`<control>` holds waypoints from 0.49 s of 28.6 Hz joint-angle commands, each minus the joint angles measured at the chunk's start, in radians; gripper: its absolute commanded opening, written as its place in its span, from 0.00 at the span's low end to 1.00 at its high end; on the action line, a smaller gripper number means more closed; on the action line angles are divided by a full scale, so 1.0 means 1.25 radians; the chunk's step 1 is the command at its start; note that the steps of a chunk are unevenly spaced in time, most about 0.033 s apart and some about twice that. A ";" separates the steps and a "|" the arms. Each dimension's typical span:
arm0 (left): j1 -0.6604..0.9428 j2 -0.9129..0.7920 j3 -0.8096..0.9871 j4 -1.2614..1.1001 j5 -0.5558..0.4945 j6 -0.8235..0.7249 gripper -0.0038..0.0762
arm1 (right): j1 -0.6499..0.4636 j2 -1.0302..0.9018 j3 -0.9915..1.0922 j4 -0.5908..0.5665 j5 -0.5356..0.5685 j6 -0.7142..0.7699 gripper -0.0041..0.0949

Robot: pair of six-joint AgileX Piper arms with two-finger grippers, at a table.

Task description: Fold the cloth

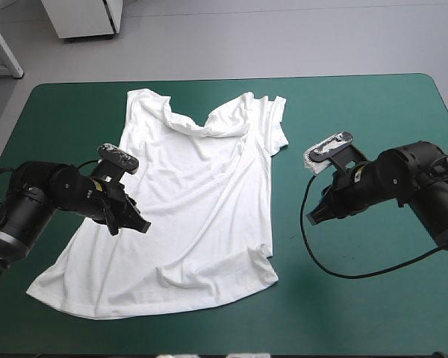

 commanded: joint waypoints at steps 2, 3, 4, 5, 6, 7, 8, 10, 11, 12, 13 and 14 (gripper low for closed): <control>-0.006 -0.017 -0.026 -0.012 -0.022 -0.003 0.27 | -0.004 -0.022 -0.028 0.007 -0.021 -0.004 0.29; -0.006 -0.017 -0.026 -0.012 -0.022 -0.003 0.27 | -0.004 -0.022 -0.028 0.007 -0.021 -0.004 0.29; -0.006 -0.017 -0.026 -0.012 -0.022 -0.003 0.27 | -0.004 -0.022 -0.028 0.007 -0.021 -0.004 0.29; -0.006 -0.017 -0.026 -0.012 -0.022 -0.003 0.27 | -0.004 -0.022 -0.028 0.007 -0.021 -0.004 0.29; -0.006 -0.017 -0.026 -0.012 -0.022 -0.003 0.27 | -0.004 -0.022 -0.028 0.007 -0.021 -0.004 0.29; -0.006 -0.017 -0.026 -0.012 -0.022 -0.003 0.27 | -0.004 -0.022 -0.028 0.007 -0.021 -0.004 0.29; -0.006 -0.017 -0.026 -0.012 -0.022 -0.003 0.27 | -0.004 -0.022 -0.028 0.007 -0.021 -0.004 0.29; -0.006 -0.017 -0.026 -0.014 -0.016 -0.011 0.27 | -0.004 -0.022 -0.028 0.007 -0.021 -0.004 0.29; -0.006 -0.017 -0.026 -0.017 -0.017 -0.040 0.27 | -0.004 -0.022 -0.028 0.007 -0.021 -0.004 0.29; -0.006 -0.017 -0.026 -0.017 -0.017 -0.065 0.27 | -0.004 -0.022 -0.028 0.007 -0.021 -0.003 0.29; -0.006 -0.017 -0.027 -0.009 -0.016 -0.082 0.27 | -0.004 -0.022 -0.028 0.007 -0.021 0.004 0.29; -0.001 -0.017 -0.029 0.008 -0.003 -0.102 0.27 | -0.004 -0.022 -0.028 0.005 -0.023 0.009 0.29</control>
